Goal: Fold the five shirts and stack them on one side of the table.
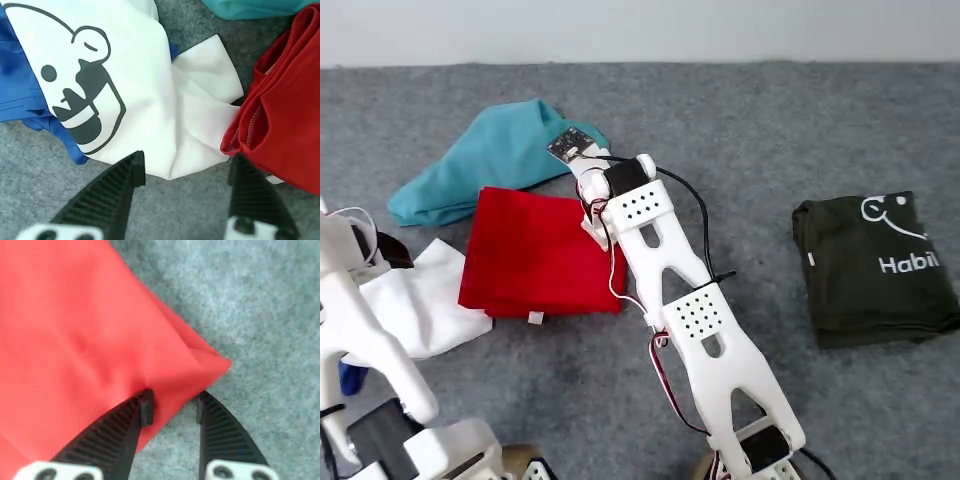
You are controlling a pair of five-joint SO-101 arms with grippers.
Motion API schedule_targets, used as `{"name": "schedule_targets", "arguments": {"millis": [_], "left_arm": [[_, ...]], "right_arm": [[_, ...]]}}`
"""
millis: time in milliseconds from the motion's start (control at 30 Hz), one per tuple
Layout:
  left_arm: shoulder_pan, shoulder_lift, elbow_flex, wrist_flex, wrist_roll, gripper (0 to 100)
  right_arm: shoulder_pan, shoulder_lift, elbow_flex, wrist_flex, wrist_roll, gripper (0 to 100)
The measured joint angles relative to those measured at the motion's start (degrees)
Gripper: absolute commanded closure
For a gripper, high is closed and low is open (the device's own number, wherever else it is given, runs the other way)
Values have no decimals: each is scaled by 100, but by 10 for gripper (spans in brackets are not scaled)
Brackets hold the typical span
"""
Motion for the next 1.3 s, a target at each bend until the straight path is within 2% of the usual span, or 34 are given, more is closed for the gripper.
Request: {"name": "schedule_targets", "arguments": {"millis": [100,200,333,667,833,1300], "left_arm": [[0,0,0,0,0,728],[0,0,0,0,0,728],[0,0,0,0,0,728],[0,0,0,0,0,728],[0,0,0,0,0,728],[0,0,0,0,0,728]], "right_arm": [[0,9,0,-9,88,909],[-62,9,-9,-9,615,995],[-211,9,-9,-53,1116,989],[-246,79,-237,-53,1257,988],[97,88,-255,-9,1240,988],[1802,88,-255,26,1143,988]]}}
